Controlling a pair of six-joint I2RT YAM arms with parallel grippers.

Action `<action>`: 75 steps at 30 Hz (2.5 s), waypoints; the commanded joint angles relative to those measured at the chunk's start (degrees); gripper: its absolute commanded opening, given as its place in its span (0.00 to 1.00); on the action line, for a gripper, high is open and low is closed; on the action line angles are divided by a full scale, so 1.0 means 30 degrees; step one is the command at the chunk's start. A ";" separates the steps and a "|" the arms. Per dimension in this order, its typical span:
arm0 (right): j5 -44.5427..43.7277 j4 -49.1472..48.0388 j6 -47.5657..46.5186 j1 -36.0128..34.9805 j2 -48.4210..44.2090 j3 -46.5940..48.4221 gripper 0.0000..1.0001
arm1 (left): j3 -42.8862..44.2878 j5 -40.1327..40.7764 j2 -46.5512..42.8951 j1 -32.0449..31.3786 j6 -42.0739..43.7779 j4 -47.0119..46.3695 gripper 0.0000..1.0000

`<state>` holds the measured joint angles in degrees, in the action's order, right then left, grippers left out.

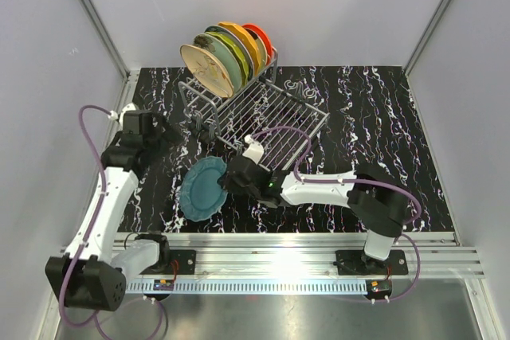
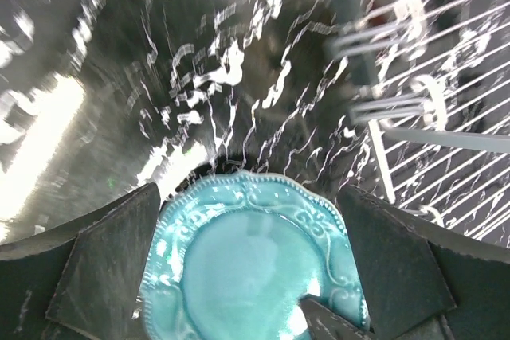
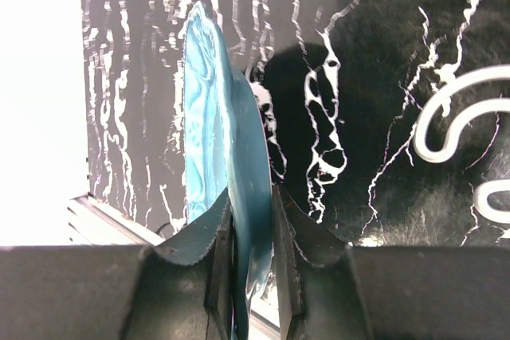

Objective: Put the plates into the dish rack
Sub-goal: Grab a plate with the right arm, then insert the plate into the dish rack

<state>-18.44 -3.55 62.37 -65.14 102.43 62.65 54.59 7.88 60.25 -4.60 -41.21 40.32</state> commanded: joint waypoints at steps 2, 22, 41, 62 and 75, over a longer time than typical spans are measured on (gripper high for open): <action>-0.0271 -0.3035 -0.1626 -0.0141 -0.2881 0.0795 0.00 | 0.1636 0.1854 -0.1769 0.0098 0.2660 0.1297 0.99; -0.1001 -0.0809 -1.2141 0.0093 -0.6518 0.4075 0.00 | -0.2346 0.7187 -0.5698 -0.0780 0.2312 -0.1837 0.99; -0.0564 0.0011 -1.7741 0.2407 -0.4527 1.1190 0.00 | -0.3430 1.0764 -0.8040 -0.3095 0.2368 -0.2245 0.73; -0.0447 -0.0603 -2.3894 0.3521 -0.1303 1.6322 0.00 | -0.3196 1.0645 -0.7690 -0.3271 0.2076 -0.1602 0.99; 0.0052 -0.1541 -2.6499 0.3580 -0.1039 1.7025 0.00 | -0.3138 1.0704 -0.7544 -0.3242 0.1901 -0.1368 0.99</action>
<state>-19.31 4.36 -13.74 -54.63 101.32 107.50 44.45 39.07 37.60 -14.04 -34.98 37.76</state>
